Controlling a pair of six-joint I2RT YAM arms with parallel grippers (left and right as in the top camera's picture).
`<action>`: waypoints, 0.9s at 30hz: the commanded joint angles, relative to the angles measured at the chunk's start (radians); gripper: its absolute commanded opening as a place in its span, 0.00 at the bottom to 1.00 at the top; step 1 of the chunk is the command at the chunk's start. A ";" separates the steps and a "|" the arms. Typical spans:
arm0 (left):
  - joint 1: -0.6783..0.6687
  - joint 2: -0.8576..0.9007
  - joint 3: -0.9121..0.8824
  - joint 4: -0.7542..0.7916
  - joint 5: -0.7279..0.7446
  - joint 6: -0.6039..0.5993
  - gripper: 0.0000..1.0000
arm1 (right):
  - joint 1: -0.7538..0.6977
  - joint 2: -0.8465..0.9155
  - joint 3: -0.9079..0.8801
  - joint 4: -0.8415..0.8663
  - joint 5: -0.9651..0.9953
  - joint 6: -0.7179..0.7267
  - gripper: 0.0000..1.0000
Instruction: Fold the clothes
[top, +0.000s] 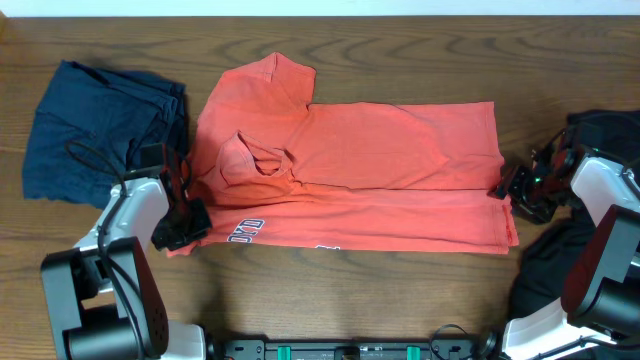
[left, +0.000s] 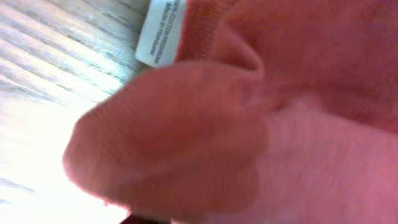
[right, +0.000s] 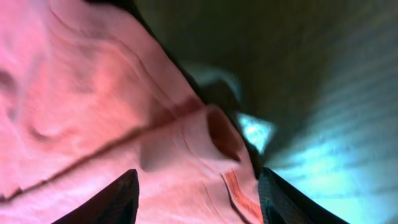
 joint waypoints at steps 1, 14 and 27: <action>0.006 -0.069 0.034 -0.024 -0.025 -0.011 0.42 | 0.010 -0.020 -0.006 0.006 -0.024 0.028 0.58; 0.006 -0.289 0.052 -0.027 0.035 -0.010 0.61 | 0.002 -0.021 -0.047 0.123 -0.078 0.148 0.04; 0.006 -0.341 0.052 0.002 0.054 0.000 0.61 | -0.036 -0.021 -0.025 0.080 -0.115 0.129 0.40</action>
